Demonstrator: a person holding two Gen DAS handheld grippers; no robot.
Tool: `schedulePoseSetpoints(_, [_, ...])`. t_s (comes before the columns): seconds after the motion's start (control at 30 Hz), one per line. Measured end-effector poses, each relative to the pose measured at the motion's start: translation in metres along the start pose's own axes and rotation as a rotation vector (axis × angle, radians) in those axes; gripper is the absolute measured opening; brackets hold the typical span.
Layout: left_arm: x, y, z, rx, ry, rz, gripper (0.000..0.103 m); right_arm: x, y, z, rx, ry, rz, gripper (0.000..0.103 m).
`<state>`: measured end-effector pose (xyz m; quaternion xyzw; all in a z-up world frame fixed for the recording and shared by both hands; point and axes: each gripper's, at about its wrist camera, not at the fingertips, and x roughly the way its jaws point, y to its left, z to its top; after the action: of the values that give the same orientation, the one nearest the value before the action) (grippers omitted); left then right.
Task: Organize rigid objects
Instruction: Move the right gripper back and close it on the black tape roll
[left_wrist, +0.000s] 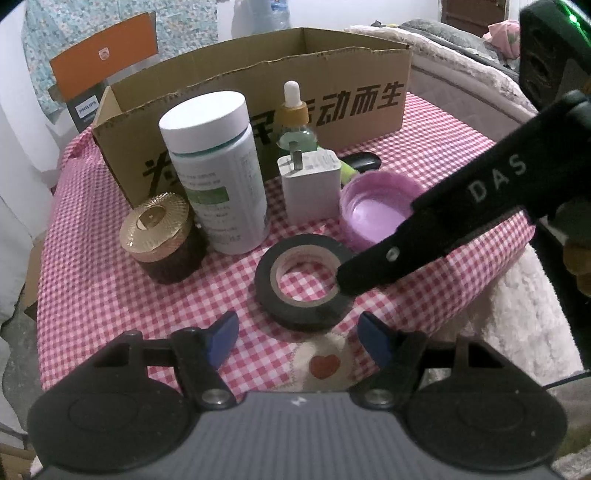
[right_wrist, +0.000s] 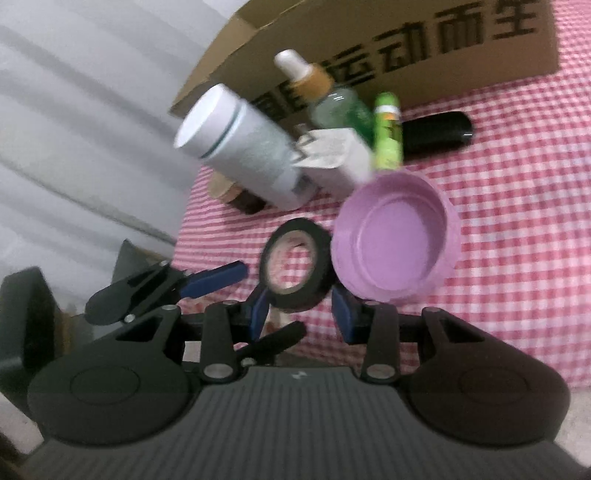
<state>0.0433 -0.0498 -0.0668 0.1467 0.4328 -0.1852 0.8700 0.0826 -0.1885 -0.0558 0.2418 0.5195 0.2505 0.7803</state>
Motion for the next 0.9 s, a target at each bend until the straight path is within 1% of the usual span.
schedulePoseSetpoints(0.2, [0.002, -0.005, 0.003, 0.007, -0.006, -0.020, 0.074, -0.025, -0.021, 0.000, 0.051, -0.108, -0.079, 0.038])
schedulePoseSetpoints(0.27, [0.003, -0.006, 0.004, 0.006, -0.008, -0.025, 0.074, -0.031, -0.025, -0.001, 0.065, -0.126, -0.080, 0.038])
schedulePoseSetpoints(0.33, [0.003, -0.006, 0.006, 0.007, -0.010, -0.026, 0.074, -0.032, -0.021, -0.003, 0.056, -0.123, -0.056, 0.038])
schedulePoseSetpoints(0.43, [0.005, -0.007, 0.007, 0.004, -0.017, -0.018, 0.074, -0.023, -0.009, -0.008, 0.004, -0.097, -0.032, 0.038])
schedulePoseSetpoints(0.5, [0.006, -0.006, 0.009, 0.003, -0.019, -0.019, 0.074, -0.011, 0.000, -0.007, -0.050, -0.090, -0.057, 0.038])
schedulePoseSetpoints(0.7, [0.011, -0.001, 0.009, -0.025, -0.032, -0.030, 0.074, 0.008, 0.020, 0.000, -0.170, -0.075, -0.129, 0.036])
schedulePoseSetpoints(0.73, [0.011, 0.000, 0.010, -0.030, -0.033, -0.030, 0.074, 0.012, 0.023, 0.000, -0.192, -0.069, -0.143, 0.035])
schedulePoseSetpoints(0.77, [0.011, 0.000, 0.010, -0.035, -0.034, -0.030, 0.073, 0.015, 0.025, 0.001, -0.212, -0.065, -0.155, 0.030])
schedulePoseSetpoints(0.9, [0.007, 0.005, 0.007, -0.048, -0.044, -0.054, 0.065, 0.024, 0.034, 0.002, -0.290, -0.060, -0.200, 0.022])
